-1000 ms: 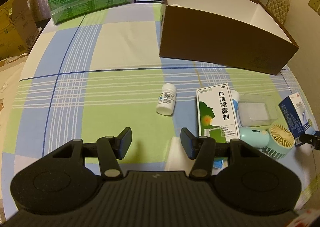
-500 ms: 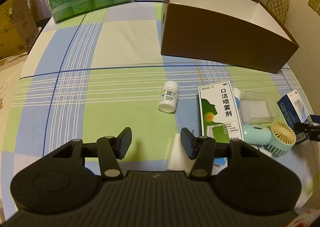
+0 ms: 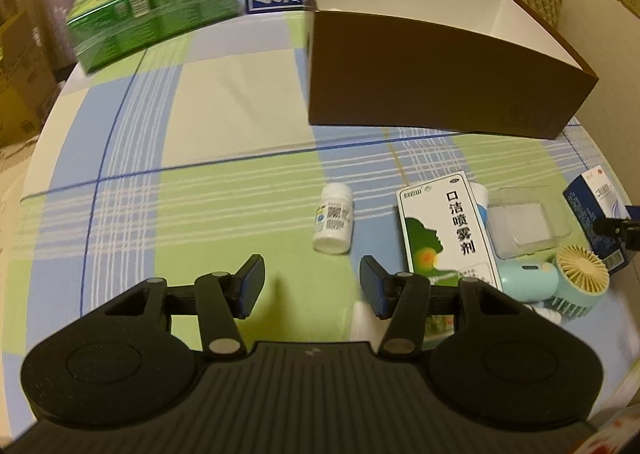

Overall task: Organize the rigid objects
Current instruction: 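Grasp the blue-white medicine box with the right gripper while the left approaches the pill bottle, then grasp the white pill bottle with the left gripper while the right carries the medicine box, then lower bottle and medicine box into the brown box and open both grippers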

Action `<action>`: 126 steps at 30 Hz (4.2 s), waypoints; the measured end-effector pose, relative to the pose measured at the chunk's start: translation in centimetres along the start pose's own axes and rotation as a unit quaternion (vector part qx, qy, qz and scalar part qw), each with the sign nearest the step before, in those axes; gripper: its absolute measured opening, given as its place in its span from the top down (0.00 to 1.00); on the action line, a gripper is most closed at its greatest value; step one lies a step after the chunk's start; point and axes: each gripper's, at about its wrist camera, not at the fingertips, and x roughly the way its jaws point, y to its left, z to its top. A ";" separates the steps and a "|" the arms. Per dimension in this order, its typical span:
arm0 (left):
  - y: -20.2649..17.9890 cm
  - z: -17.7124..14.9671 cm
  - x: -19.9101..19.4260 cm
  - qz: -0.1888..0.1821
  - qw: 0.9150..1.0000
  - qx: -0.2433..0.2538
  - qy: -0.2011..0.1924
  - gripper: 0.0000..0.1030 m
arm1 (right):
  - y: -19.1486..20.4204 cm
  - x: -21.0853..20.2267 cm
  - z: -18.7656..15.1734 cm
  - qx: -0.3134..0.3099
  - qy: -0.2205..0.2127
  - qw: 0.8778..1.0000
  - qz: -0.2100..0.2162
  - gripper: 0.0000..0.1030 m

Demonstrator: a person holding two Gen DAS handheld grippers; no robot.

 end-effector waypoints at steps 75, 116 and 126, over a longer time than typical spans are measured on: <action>-9.9 21.7 0.9 -0.072 0.985 0.116 -0.108 0.78 | 2.9 -2.1 21.0 -0.019 -0.122 0.989 0.079 0.41; -11.3 26.7 13.2 -0.041 0.991 0.115 -0.054 0.52 | 0.9 10.0 24.1 -0.008 -0.053 0.997 0.051 0.23; -9.2 25.1 9.8 -0.045 0.994 0.092 -0.040 0.51 | 0.7 6.6 21.9 0.001 -0.052 0.996 0.076 0.22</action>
